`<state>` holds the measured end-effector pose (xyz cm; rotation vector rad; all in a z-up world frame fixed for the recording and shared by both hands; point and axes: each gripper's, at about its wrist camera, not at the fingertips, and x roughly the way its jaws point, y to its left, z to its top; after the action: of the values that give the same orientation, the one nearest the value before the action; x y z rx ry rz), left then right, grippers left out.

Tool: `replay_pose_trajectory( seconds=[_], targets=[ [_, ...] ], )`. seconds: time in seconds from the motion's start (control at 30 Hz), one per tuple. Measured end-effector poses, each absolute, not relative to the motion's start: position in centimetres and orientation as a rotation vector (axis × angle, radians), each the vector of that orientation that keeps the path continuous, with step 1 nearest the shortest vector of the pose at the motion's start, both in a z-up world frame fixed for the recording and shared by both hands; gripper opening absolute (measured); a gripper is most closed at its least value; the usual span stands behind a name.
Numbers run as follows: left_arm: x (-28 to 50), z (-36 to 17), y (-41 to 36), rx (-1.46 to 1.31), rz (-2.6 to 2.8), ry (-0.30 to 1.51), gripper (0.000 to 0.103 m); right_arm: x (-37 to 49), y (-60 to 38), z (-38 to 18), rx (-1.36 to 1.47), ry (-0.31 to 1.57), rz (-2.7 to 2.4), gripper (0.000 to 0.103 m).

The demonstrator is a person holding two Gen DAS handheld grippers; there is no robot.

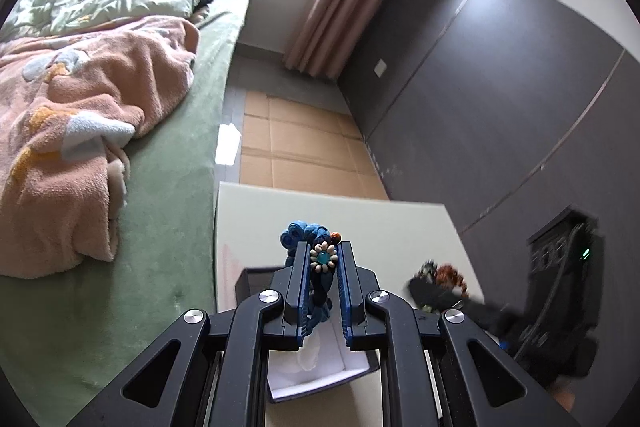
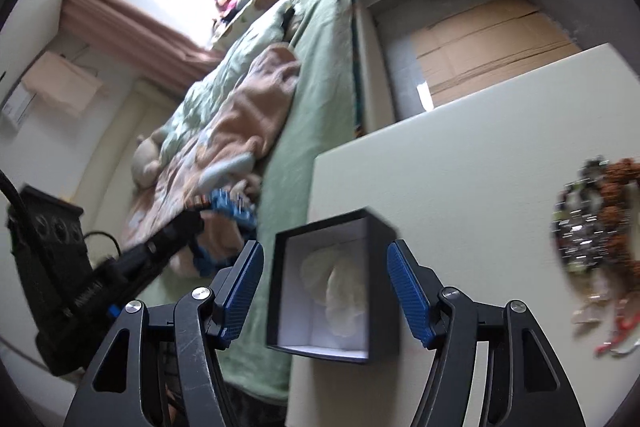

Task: Organize jewelry
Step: 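Lower the blue bracelet into the black box and open the left gripper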

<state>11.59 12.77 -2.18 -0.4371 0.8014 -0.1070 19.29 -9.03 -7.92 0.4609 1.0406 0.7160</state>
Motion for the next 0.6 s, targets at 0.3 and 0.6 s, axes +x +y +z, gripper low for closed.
replay_pose_trajectory(
  seconds=[0.3,0.6],
  targets=[
    [12.2,-4.2,10.6,-0.390,-0.155,0.919,0.014,19.2,-14.9,-7.4,0.483,1.017,0.594,0.068],
    [12.7,-5.8,10.8,-0.387,-0.055,0.989,0.070,19.2,-19.0,-6.9,0.523,0.997,0.542,0.068]
  ],
)
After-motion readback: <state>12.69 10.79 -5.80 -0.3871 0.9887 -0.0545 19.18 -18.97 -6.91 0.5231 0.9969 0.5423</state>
